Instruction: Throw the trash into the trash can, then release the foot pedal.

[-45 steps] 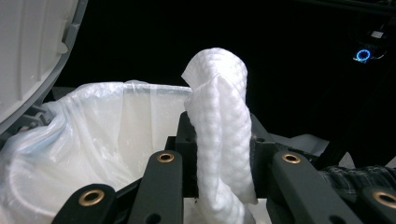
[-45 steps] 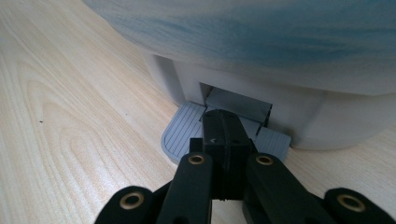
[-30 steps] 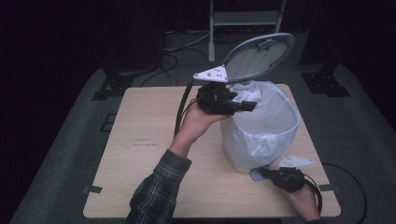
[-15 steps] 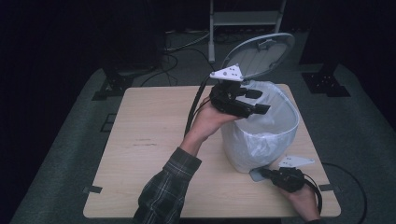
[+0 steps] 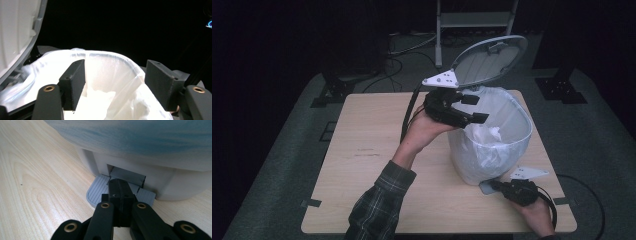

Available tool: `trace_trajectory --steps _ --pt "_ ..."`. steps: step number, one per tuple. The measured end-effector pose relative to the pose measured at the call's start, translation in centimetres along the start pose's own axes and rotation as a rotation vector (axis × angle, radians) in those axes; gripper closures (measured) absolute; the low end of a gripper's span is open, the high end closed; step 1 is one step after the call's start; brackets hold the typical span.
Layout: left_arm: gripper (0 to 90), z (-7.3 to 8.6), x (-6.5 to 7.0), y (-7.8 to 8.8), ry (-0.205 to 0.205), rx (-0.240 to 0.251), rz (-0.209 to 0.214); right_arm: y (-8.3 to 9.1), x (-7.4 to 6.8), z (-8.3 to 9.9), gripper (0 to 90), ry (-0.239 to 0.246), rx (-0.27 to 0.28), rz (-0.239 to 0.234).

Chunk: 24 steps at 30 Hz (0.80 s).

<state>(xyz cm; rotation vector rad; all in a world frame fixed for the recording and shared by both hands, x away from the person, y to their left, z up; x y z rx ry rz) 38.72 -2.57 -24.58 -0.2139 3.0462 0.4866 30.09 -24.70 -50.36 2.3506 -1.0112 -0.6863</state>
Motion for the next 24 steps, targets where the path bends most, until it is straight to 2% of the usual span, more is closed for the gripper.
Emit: trace_trajectory --steps 6,12,20,24 --pt "24.3 0.9 0.1 1.8 0.001 -0.023 -0.045 0.0 0.0 0.0 90.0 -0.001 0.001 0.0" --pt "19.8 2.2 0.3 4.3 0.009 -0.045 -0.095 0.0 0.0 0.0 90.0 -0.002 0.001 0.0" --pt "17.2 4.7 0.7 7.5 0.033 -0.062 -0.15 0.0 0.0 0.0 90.0 -0.003 0.003 0.0" --pt "14.5 6.2 1.1 8.6 0.037 -0.091 -0.176 0.0 0.0 0.0 90.0 -0.002 0.001 0.0"
Point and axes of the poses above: each handheld gripper's, and its own axes: y roughly backward along the jaws, z roughly out of its underside, x roughly to its right, the point moved 4 cm from there along -y, roughly forward along the jaws, and after that the axes turned 8 degrees about -y, right-handed, at the moved point
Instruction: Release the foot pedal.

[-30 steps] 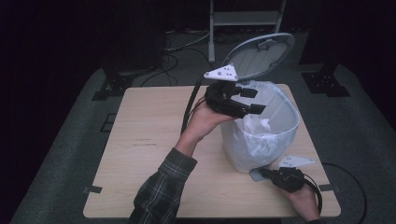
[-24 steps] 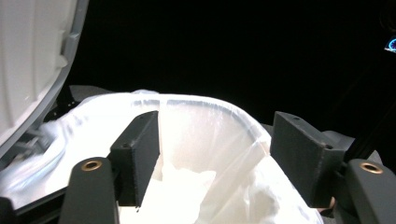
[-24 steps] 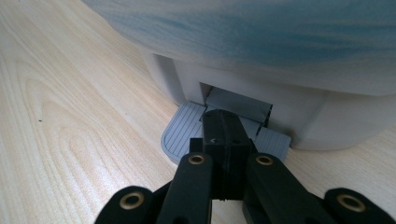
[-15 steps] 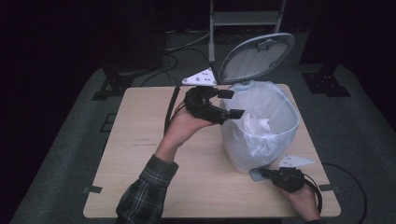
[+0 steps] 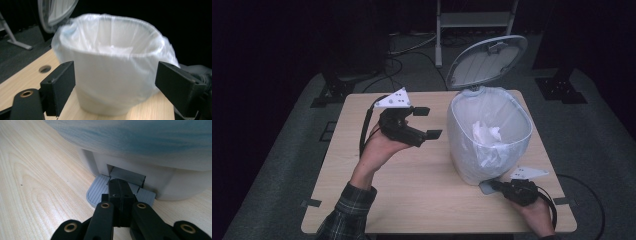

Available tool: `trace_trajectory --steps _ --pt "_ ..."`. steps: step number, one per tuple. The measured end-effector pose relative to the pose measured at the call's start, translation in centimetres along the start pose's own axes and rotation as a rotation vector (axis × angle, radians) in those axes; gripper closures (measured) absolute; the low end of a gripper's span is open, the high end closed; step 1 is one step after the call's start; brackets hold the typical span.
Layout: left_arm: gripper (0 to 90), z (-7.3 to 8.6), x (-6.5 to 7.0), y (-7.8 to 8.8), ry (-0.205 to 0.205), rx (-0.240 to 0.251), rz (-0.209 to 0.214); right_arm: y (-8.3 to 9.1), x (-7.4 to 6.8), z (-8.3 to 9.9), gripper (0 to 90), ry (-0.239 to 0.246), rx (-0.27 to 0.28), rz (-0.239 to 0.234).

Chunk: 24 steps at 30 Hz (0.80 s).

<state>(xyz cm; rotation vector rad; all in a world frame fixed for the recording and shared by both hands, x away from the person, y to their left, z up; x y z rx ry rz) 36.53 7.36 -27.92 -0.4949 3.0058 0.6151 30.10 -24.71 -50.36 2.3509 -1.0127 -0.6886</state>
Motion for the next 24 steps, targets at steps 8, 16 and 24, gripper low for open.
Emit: trace_trajectory --steps 8,16,24 --pt "9.3 3.4 0.3 1.0 0.026 -0.038 -0.034 0.0 0.0 0.0 90.0 -0.002 -0.001 0.001" --pt "7.2 6.0 0.9 1.8 0.052 -0.05 -0.058 0.0 0.0 -0.1 90.0 0.0 -0.007 0.001" --pt "6.9 8.9 1.5 2.8 0.082 -0.058 -0.085 0.1 -0.4 -0.3 89.8 0.031 -0.015 0.026"
Point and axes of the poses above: each handheld gripper's, and its own axes: y roughly backward along the jaws, z roughly out of its underside, x roughly to its right, the point moved 4 cm from there along -y, roughly forward along the jaws, and after that the axes turned 8 degrees about -y, right-handed, at the moved point
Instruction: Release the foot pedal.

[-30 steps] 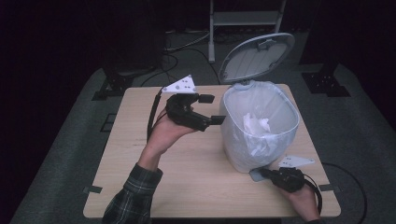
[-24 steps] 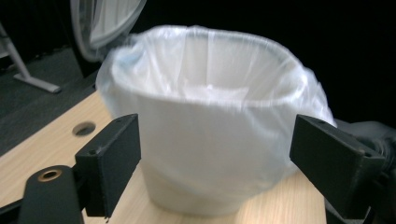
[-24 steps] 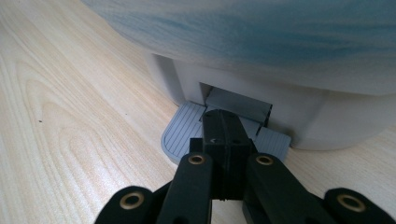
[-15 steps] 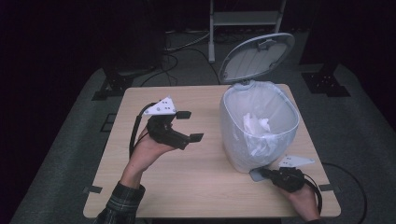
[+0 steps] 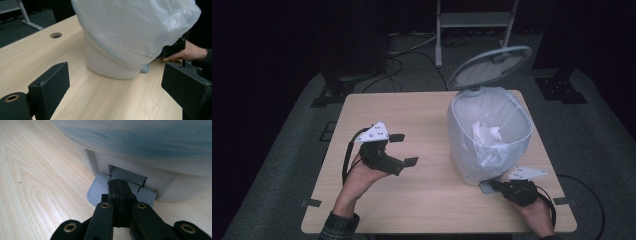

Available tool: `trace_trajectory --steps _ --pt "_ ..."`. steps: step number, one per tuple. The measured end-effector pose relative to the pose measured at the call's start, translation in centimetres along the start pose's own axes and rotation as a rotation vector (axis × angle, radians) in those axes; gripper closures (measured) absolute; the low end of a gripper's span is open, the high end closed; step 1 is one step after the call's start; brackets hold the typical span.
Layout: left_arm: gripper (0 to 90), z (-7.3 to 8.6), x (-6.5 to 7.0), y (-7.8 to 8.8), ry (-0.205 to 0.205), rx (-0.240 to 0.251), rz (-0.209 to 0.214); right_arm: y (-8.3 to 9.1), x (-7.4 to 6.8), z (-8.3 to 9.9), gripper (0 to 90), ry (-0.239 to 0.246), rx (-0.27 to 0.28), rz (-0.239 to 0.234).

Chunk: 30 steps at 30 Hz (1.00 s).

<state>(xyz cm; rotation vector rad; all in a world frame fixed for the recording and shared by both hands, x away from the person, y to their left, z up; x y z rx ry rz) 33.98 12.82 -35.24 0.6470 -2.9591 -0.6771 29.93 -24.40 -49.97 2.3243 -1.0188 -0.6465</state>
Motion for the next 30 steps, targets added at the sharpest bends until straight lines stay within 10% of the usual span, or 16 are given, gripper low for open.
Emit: trace_trajectory --steps 8,30 --pt "6.9 2.1 0.1 0.4 0.018 -0.012 -0.014 1.2 -0.5 -0.6 89.4 0.003 0.059 -0.025" --pt "1.7 6.8 0.7 2.0 0.023 -0.052 -0.09 3.8 1.0 0.7 43.6 -0.047 0.056 0.009"
Point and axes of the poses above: each handheld gripper's, and its own axes: y roughly backward along the jaws, z roughly out of its underside, x roughly to its right, the point moved 4 cm from there along -y, roughly forward along the jaws, and after that the axes turned 8 degrees about -y, right-handed, at the moved point
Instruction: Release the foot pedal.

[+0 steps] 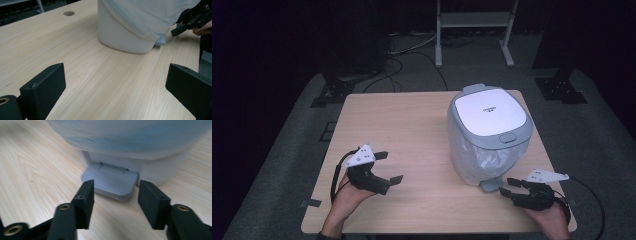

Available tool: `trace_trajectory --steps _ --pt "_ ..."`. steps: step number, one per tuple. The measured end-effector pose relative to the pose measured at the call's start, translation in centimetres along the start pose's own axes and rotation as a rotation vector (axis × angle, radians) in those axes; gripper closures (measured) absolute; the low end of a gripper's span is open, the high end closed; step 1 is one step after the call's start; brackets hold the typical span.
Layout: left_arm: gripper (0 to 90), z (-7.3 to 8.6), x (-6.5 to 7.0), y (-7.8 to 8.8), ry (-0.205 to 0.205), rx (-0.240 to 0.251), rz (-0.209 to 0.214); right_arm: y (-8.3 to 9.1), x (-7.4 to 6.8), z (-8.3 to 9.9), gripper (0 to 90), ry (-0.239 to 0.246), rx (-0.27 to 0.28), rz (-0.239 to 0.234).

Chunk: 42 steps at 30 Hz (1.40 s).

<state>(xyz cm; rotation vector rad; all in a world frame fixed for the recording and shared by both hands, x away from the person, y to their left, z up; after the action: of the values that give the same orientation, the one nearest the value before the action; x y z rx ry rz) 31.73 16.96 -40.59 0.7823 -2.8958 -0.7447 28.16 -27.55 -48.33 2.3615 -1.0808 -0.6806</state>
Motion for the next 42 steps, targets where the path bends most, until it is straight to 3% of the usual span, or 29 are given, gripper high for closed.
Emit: trace_trajectory --steps 9,15,27,42 --pt "0.0 3.0 0.3 0.5 0.029 -0.054 -0.039 0.7 1.8 1.2 21.1 -0.02 -0.021 0.1" --pt "0.0 5.5 0.5 1.3 0.046 -0.082 -0.072 0.9 2.6 1.8 13.2 -0.025 -0.041 0.14" --pt "0.0 9.1 0.3 1.6 0.057 -0.169 -0.128 0.9 4.0 2.9 8.9 -0.036 -0.06 0.156" --pt "0.0 11.8 0.0 1.0 0.066 -0.243 -0.141 0.5 4.4 3.1 8.0 -0.042 -0.07 0.184"
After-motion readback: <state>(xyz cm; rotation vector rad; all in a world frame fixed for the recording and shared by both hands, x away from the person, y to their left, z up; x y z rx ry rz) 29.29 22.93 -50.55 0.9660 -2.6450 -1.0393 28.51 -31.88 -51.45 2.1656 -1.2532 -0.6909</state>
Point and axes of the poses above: each handheld gripper's, and its own axes: y roughly backward along the jaws, z roughly out of its underside, x roughly to its right, the point moved 4 cm from there along -y, roughly forward along the jaws, and after that the axes turned 8 degrees about -y, right-handed, at the moved point
